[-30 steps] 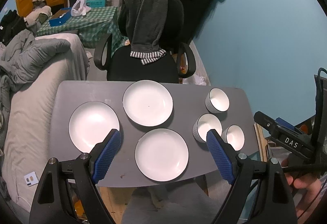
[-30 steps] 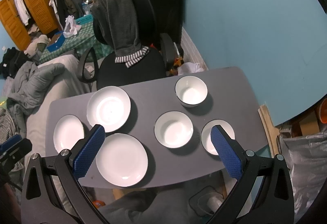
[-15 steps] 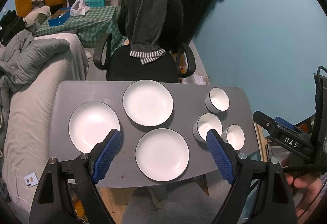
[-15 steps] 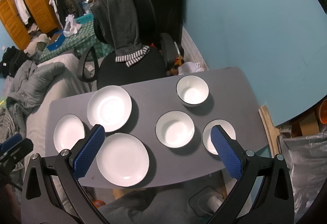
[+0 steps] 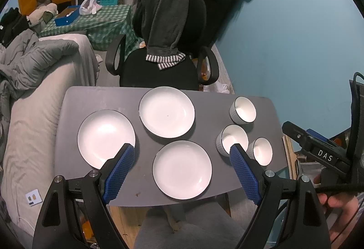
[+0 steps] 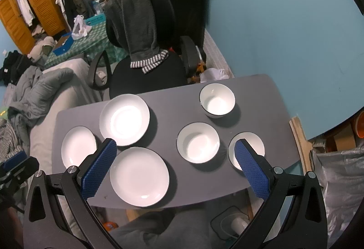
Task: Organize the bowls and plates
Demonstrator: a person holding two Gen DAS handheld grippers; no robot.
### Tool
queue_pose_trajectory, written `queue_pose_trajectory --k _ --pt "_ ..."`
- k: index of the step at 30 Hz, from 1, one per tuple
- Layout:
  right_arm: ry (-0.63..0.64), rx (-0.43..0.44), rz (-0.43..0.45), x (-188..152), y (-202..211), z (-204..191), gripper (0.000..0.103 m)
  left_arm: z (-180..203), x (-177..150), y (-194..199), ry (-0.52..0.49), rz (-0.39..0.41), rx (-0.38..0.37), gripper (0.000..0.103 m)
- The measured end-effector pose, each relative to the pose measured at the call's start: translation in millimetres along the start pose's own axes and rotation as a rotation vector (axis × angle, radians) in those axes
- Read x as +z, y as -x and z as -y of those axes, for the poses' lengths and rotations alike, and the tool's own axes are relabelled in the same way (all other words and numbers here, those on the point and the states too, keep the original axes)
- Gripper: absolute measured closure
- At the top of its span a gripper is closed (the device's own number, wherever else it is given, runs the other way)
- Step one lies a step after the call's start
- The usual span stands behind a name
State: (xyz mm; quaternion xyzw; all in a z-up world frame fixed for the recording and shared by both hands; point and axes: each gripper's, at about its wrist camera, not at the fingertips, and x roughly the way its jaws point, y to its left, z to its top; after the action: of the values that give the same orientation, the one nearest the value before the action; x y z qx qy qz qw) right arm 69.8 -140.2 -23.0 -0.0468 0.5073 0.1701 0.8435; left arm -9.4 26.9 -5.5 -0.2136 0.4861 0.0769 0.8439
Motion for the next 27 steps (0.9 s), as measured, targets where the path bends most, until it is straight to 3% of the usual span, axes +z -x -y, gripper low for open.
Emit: queue_pose_trajectory --k 27 --pt "0.001 -0.004 -0.004 -1.0 -0.7 -3.2 0.002 -2.1 7.6 -1.4 0.01 -0.007 -0.017 0.016"
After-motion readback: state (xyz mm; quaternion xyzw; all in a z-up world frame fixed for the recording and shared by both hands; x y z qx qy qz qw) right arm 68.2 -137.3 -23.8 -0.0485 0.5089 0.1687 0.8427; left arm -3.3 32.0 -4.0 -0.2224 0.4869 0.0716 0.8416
